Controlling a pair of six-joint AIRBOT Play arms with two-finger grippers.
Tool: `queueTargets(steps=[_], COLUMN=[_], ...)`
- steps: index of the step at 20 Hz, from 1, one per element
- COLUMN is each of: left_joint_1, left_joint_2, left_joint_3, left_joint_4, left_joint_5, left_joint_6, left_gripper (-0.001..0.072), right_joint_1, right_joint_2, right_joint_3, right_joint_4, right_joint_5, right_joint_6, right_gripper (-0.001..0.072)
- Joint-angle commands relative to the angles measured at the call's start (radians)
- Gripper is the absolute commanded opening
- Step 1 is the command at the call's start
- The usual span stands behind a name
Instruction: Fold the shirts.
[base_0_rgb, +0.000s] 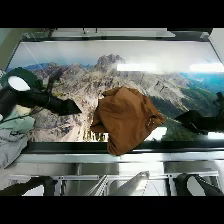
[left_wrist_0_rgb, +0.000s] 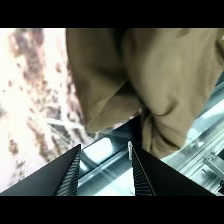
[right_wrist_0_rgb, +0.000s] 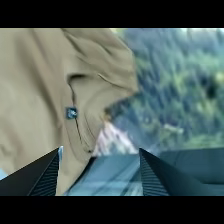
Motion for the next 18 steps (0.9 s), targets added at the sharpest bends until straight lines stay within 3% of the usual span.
queueTargets(steps=[1,5,8,11,14,16,17,18], left_joint_1=[-0.003,-0.007,-0.013,-0.071,-0.152,-0.179,-0.182,-0.181], left_joint_2=[-0.104,-0.264,-0.357,-0.413,-0.44,-0.453,-0.459,-0.46], left_joint_3=[-0.127,-0.069,-0.015,0.05,0.104,0.13,0.137,0.137], left_joint_4=[-0.103,-0.175,-0.178,-0.179,-0.176,-0.176,-0.175,-0.176], left_joint_5=[0.097,0.072,0.027,0.006,-0.003,-0.035,-0.049,-0.055], left_joint_6=[0.093,0.159,0.159,0.159,0.158,0.159,0.159,0.169], left_gripper=[0.033,0.033,0.033,0.033,0.033,0.0308,0.0077,0.0005], right_joint_1=[0.073,0.353,0.53,0.585,0.579,0.58,0.58,0.58], right_joint_2=[-0.196,-0.338,-0.428,-0.5,-0.505,-0.5,-0.494,-0.48], right_joint_3=[-0.057,-0.093,-0.09,-0.075,-0.072,-0.065,-0.063,-0.061], right_joint_4=[0.111,0.201,0.392,0.545,0.577,0.577,0.578,0.576], right_joint_5=[-0.008,-0.188,-0.305,-0.315,-0.303,-0.276,-0.271,-0.269], right_joint_6=[-0.128,-0.163,-0.253,-0.35,-0.386,-0.416,-0.415,-0.416], right_gripper=[0.055,0.055,0.055,0.0527,0.0259,0.0035,0.003,0.0029])
